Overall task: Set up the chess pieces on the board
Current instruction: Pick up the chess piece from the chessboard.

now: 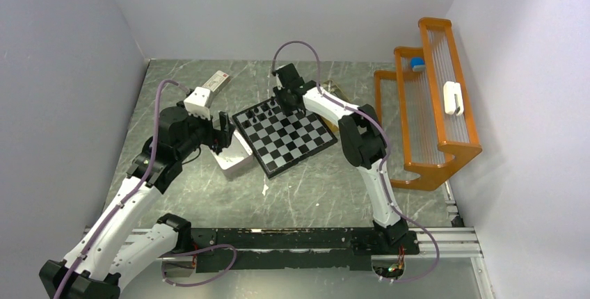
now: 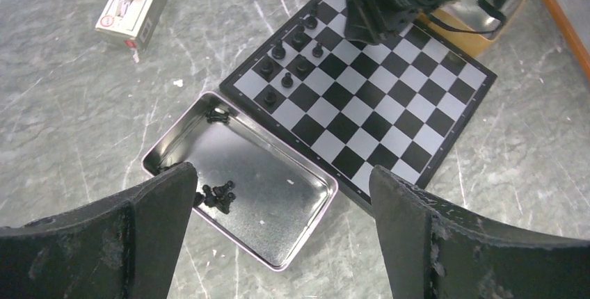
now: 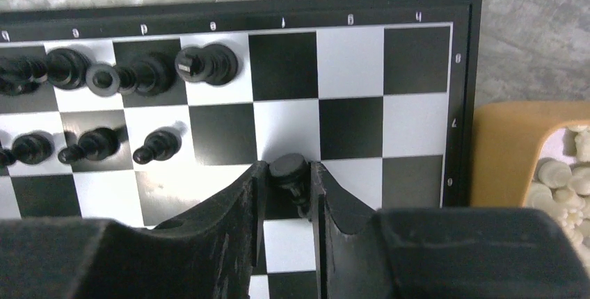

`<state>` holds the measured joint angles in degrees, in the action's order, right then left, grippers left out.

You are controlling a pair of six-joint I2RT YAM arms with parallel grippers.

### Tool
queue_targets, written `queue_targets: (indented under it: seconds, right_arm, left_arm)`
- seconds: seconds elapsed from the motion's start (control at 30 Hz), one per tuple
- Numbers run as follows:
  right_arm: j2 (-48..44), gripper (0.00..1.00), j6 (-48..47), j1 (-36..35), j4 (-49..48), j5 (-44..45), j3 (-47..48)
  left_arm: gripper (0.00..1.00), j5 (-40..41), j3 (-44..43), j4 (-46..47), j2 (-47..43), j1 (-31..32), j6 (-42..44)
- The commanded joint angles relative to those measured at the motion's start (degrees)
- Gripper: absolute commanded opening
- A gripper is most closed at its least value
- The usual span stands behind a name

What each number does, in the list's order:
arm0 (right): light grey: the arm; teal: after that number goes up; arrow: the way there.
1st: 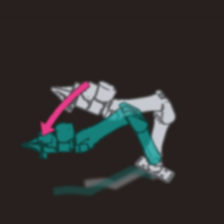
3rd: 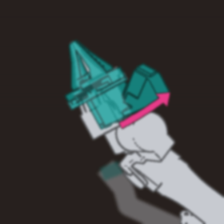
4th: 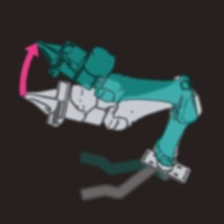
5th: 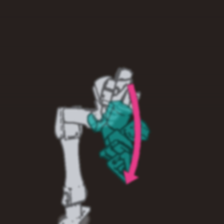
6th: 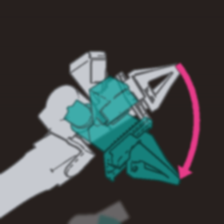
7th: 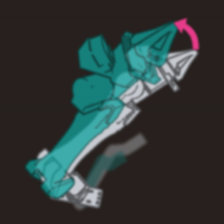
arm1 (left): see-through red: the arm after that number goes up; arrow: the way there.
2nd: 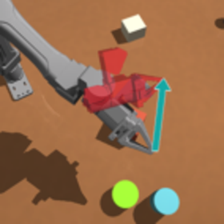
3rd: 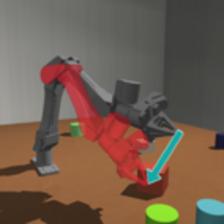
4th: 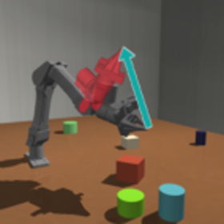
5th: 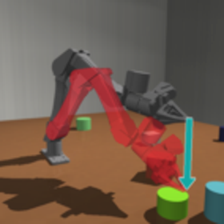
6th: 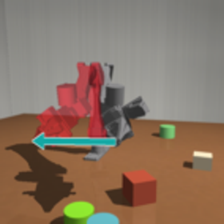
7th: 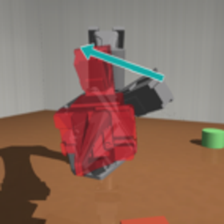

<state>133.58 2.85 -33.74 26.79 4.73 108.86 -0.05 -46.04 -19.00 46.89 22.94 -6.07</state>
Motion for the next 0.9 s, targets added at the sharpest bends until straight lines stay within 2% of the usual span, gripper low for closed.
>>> queue_targets:
  seconds: [0.0, 0.33, 0.53, 0.87]
  right_arm:
    - [-3.3, 0.35, -1.6, 0.2, -3.1, -0.5, -4.7]
    - [-8.9, 0.36, -2.4, 0.4, -8.2, -0.9, -14.0]
    - [-8.5, 0.3, -4.5, 1.0, -11.5, -2.6, -16.5]
    - [-7.9, 0.32, -5.7, 1.5, -14.1, -4.0, -17.9]
  left_arm:
    - [0.98, 5.8, -1.9, -1.3, 1.0, 0.1, -2.0]
    - [0.98, 9.2, -2.7, -3.9, 1.2, 0.0, -3.3]
    - [0.93, 8.0, -2.5, -3.4, 1.9, 0.0, -3.3]
    - [0.89, 6.9, -2.2, -2.8, 2.1, -0.1, -3.2]
